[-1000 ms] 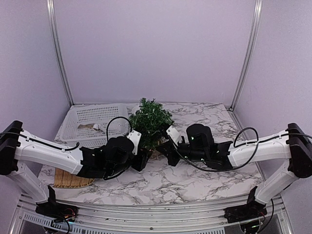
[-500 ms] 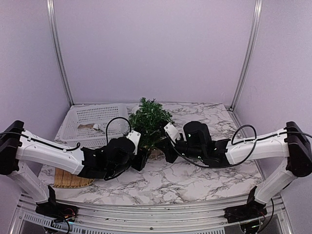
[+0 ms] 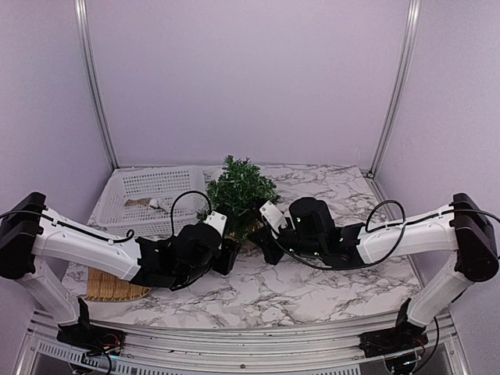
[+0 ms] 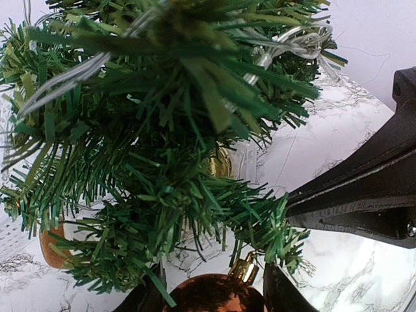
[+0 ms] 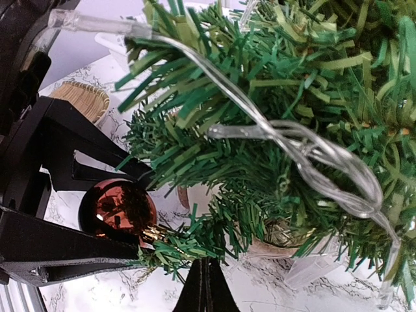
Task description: Decorate the small christmas tree
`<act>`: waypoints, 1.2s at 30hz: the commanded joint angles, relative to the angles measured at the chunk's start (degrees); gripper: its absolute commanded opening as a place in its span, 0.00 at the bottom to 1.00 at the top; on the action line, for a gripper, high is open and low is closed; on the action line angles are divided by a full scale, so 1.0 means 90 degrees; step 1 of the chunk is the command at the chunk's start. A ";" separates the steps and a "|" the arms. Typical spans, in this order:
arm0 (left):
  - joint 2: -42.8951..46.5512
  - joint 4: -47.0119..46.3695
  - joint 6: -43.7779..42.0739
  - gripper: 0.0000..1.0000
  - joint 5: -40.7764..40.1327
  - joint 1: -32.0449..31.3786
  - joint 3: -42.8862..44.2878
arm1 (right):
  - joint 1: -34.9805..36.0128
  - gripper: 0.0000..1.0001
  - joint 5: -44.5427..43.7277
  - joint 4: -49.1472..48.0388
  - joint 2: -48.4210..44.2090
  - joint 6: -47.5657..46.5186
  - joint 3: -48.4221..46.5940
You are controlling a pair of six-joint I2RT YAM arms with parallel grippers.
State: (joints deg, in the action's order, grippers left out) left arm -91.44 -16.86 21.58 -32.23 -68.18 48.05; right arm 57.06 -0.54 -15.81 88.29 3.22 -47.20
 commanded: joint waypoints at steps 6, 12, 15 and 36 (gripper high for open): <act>0.0013 0.0223 -0.0038 0.46 -0.0097 0.0046 0.0172 | 0.0047 0.00 -0.0026 -0.0048 0.0015 0.0091 -0.0293; 0.0122 0.0251 0.0011 0.54 -0.0077 0.0046 0.0089 | 0.0048 0.00 -0.0006 -0.0037 0.0014 0.0091 -0.0293; 0.0223 0.0271 0.0009 0.59 -0.0032 0.0037 0.0022 | 0.0046 0.00 -0.0009 -0.0047 0.0014 0.0091 -0.0284; 0.1833 0.1075 0.0245 0.71 0.0514 0.0040 -0.0539 | 0.0045 0.22 0.0370 0.0047 -0.0559 0.0111 0.0032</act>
State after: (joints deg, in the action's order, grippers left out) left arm -79.18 -9.96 23.64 -28.73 -67.96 44.16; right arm 57.06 2.35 -15.75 85.86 4.25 -47.64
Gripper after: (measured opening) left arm 0.692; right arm 0.200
